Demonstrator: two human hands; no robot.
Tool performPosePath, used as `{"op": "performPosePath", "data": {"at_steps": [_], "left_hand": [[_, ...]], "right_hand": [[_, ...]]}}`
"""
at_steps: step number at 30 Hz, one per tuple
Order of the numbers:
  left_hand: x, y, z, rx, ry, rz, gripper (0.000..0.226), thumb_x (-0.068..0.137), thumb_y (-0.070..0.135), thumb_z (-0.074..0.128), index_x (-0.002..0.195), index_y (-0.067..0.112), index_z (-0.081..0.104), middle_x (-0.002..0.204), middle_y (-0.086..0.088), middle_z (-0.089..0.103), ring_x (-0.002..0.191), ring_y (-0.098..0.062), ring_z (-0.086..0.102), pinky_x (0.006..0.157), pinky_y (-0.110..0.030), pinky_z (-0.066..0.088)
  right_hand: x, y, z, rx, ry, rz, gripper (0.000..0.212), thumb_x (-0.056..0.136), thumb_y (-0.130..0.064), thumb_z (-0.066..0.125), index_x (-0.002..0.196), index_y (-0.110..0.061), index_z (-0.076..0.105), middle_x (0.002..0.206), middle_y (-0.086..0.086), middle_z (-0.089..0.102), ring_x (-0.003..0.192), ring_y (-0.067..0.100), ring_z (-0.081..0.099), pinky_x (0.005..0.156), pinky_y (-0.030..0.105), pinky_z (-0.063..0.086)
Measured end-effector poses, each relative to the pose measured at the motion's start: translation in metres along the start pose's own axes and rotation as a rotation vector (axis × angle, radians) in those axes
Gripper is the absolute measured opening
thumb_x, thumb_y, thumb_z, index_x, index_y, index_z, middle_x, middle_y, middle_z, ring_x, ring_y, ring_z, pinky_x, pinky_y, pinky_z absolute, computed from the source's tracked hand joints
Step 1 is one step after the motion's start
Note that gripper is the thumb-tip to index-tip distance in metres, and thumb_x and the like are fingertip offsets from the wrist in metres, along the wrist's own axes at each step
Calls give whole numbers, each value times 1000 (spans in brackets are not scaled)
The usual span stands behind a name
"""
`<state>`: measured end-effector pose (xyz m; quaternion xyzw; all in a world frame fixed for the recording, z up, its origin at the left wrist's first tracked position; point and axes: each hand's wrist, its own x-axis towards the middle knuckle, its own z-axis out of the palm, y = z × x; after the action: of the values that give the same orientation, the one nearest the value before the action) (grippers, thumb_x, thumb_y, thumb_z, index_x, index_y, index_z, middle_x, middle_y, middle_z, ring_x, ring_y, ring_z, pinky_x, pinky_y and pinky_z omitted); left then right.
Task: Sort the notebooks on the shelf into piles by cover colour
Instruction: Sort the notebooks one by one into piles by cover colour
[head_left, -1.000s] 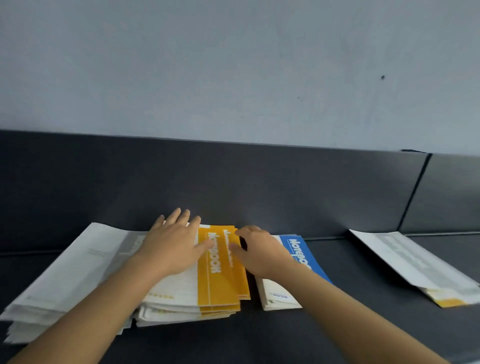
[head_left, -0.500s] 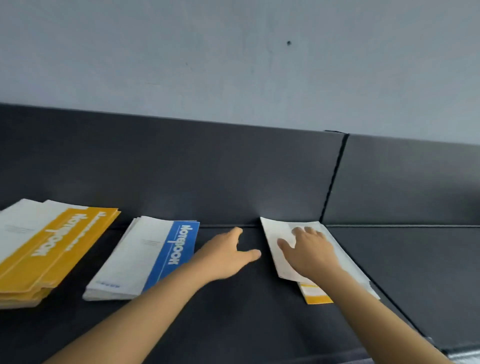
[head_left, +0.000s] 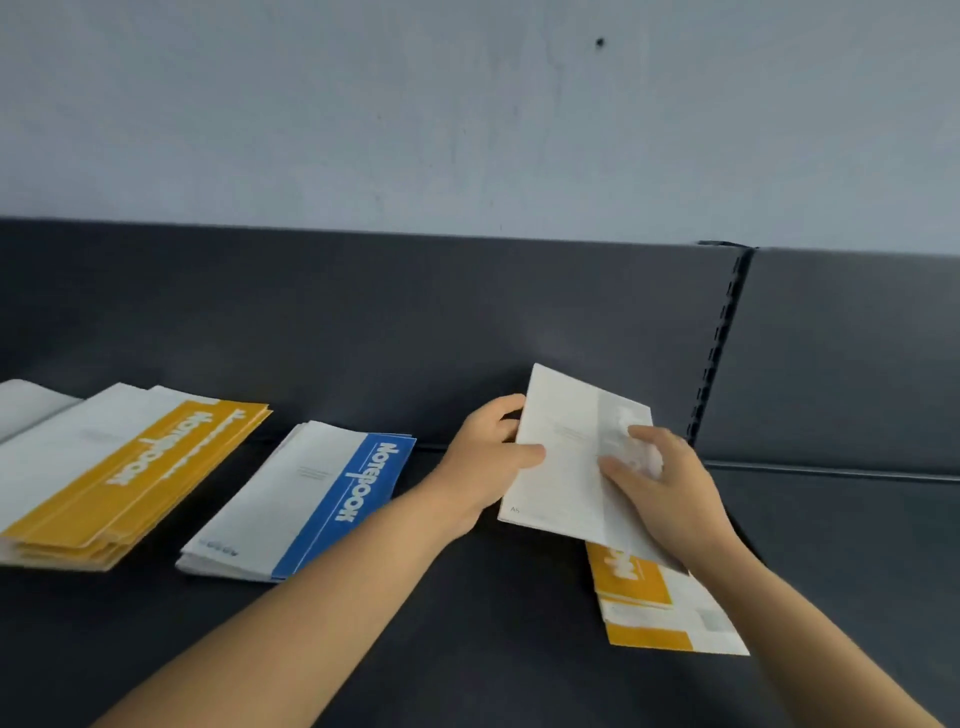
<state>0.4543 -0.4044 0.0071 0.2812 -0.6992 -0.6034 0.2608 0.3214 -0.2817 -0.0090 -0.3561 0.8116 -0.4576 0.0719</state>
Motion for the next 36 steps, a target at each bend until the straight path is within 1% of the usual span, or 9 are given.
{"op": "performPosePath", "data": {"at_steps": [4,10,14,19,25,28,30,32,36], "left_hand": [[-14,14,-63,58,48,67,45,88,3,65,127,24,56,107,7,72,98,-11,69,82,-31,57],[-45,18,-195,248,116,50,55,74,3,81,119,26,58,105,11,70,95,-6,68,79,-27,57],[-64,10,-312,361,168,69,51,72,8,83,117,21,61,108,8,71,97,-8,68,82,-28,56],[-76,-6,-457,511,206,54,52,70,19,86,114,26,61,108,11,69,100,-9,65,91,-37,54],[-79,-27,-552,796,188,1,68,63,44,84,122,31,51,117,13,58,108,-10,55,89,-33,51],[-78,-50,-565,1116,106,-109,87,67,68,69,137,27,38,134,1,45,126,-22,39,102,-35,38],[-82,-66,-563,1282,-9,-214,101,77,80,46,152,20,17,157,-7,19,142,-27,15,113,-39,21],[-86,-73,-558,1334,-39,-212,104,78,85,25,155,19,4,163,-5,2,147,-25,3,116,-41,12],[-83,-61,-546,1522,114,10,124,56,83,-25,147,18,28,159,-7,18,143,-25,16,112,-40,21]], "right_hand": [[4,-52,30,143,-4,-91,45,85,-15,63,128,-25,52,118,-11,51,107,13,50,82,29,39],[-16,-146,123,171,-170,-238,39,86,-23,66,122,-24,51,119,-5,52,101,16,55,69,27,44],[-32,-218,212,151,-276,-276,40,86,-27,65,123,-24,52,120,-3,53,102,18,58,81,34,52],[-52,-308,322,27,-348,-338,46,86,-36,66,127,-21,52,120,-8,48,102,11,51,75,21,44],[-63,-368,404,-297,-478,-400,57,87,-39,64,133,-11,47,132,5,50,118,22,50,88,27,41],[-67,-373,432,-575,-519,-463,57,89,-49,54,133,-15,44,131,6,50,126,24,39,99,33,35],[-69,-373,444,-817,-558,-512,56,92,-58,41,128,-16,50,131,6,52,129,26,33,108,38,26],[-70,-371,448,-928,-590,-519,61,94,-61,30,128,-16,53,135,8,49,133,28,29,113,43,19],[-64,-365,427,-867,-460,-568,56,97,-55,26,130,-16,50,133,6,49,133,25,32,113,41,22]]}}
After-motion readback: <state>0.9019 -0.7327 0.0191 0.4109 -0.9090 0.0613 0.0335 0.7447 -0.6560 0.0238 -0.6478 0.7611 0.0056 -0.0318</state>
